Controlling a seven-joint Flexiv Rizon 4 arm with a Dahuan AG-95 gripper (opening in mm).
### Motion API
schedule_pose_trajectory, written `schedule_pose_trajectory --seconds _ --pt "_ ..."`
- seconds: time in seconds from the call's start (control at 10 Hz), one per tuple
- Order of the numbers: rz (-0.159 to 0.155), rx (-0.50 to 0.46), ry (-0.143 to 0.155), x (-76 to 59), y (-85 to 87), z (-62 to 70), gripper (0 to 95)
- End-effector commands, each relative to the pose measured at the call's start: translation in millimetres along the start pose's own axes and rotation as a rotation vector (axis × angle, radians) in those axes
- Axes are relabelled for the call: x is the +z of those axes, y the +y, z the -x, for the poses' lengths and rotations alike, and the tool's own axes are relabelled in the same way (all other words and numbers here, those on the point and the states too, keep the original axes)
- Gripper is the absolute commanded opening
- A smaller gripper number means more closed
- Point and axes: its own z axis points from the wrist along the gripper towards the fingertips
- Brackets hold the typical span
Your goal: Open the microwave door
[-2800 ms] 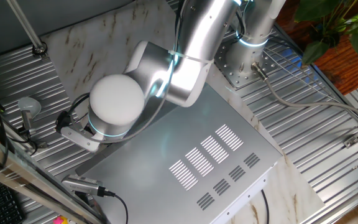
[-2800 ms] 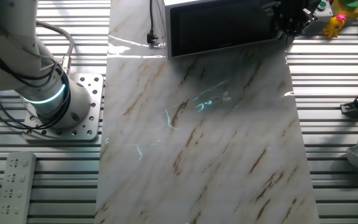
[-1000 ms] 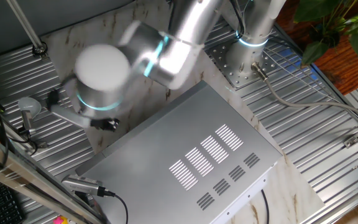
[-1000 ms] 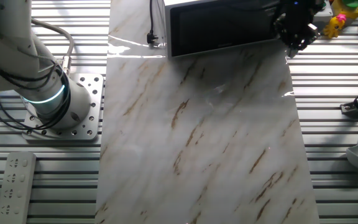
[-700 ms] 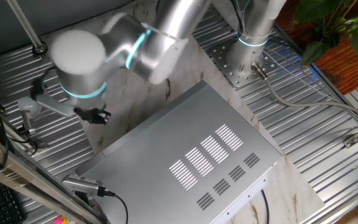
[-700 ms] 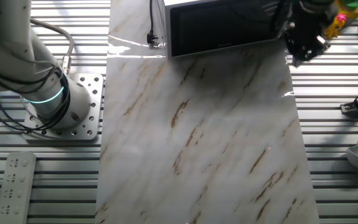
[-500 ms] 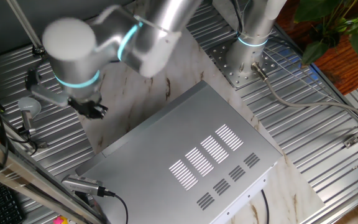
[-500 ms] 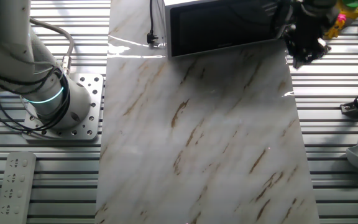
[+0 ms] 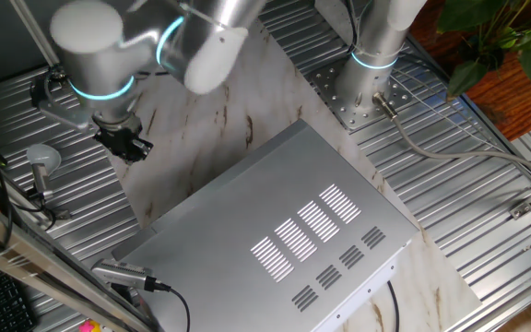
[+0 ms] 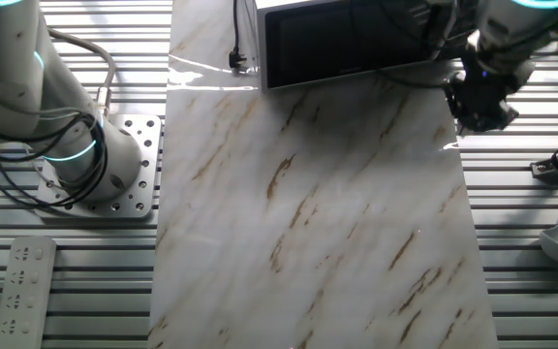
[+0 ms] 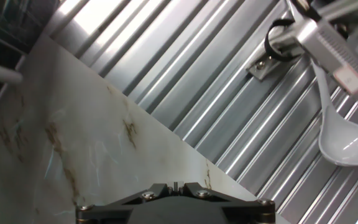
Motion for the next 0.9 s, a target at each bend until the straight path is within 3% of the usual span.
schedule_pose_trajectory --seconds 0.1,0.3,0.6,0.8,0.9 --pt "0.045 0.073 -0.007 1.5 10.1 -0.3 0.0" --pt "0.039 0.111 0.0 1.6 33.6 13.1 0.0" --pt "0.037 0.15 0.007 -1.3 52.7 29.3 0.0" --pt "0.031 0.161 0.014 -0.7 53.7 29.4 0.0" --pt "0.037 0.159 0.008 0.8 46.5 23.2 0.0"
